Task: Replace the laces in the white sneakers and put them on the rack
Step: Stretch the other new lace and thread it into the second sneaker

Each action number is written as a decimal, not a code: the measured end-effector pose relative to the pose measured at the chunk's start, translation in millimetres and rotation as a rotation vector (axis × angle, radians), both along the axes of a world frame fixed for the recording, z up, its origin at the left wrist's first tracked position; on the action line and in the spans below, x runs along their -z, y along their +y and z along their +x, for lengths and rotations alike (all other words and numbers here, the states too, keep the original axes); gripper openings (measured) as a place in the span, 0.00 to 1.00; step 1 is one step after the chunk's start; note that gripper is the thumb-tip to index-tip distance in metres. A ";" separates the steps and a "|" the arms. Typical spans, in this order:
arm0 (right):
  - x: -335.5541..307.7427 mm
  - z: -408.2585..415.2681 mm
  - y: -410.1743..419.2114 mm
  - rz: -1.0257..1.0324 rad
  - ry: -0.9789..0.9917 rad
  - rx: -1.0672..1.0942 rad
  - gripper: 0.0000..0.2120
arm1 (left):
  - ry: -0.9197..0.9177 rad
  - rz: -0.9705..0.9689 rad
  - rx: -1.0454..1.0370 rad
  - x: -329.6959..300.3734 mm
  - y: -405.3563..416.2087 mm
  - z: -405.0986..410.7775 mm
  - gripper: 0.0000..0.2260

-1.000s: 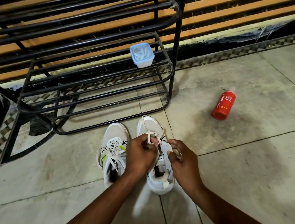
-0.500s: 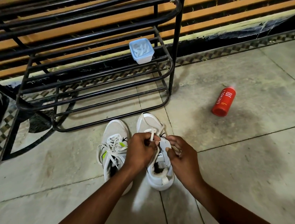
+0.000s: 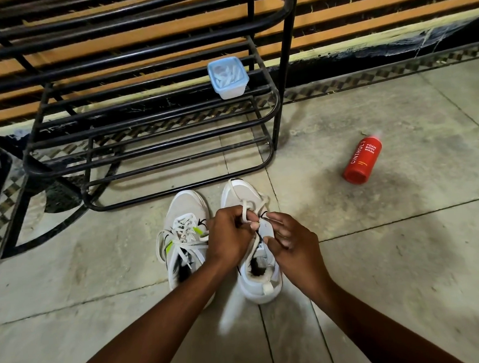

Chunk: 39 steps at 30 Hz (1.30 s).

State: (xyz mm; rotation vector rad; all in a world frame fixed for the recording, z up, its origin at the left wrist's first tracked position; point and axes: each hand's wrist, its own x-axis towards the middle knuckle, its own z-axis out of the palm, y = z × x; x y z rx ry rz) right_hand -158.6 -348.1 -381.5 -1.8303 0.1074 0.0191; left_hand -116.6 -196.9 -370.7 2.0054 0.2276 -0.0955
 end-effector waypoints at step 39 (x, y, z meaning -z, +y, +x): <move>-18.8 44.6 -10.9 -0.190 -0.196 0.068 0.05 | 0.111 0.455 0.217 -24.1 19.6 -13.2 0.24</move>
